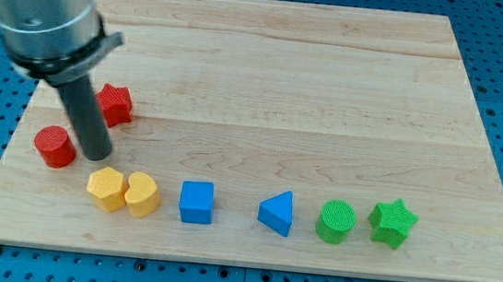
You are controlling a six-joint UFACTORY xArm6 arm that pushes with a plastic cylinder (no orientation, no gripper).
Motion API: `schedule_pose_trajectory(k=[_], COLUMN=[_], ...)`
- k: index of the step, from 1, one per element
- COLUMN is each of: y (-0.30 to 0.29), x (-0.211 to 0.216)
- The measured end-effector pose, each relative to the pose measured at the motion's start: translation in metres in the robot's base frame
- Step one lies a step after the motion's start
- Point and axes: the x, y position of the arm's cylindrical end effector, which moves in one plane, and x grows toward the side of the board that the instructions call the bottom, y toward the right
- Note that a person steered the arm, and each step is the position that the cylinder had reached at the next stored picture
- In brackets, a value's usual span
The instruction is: Push the yellow blocks into the blue cubes
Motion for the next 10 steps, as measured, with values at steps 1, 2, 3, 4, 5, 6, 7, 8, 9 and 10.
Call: schedule_pose_trajectory(k=[1,2,3,4,5,6,7,8,9,10], y=[-0.027,-0.017,-0.004,0.013,0.025,0.032,0.039,0.046,0.051,0.048], x=[0.026,0.042,0.043,0.044,0.044,0.044,0.044,0.044,0.045,0.040])
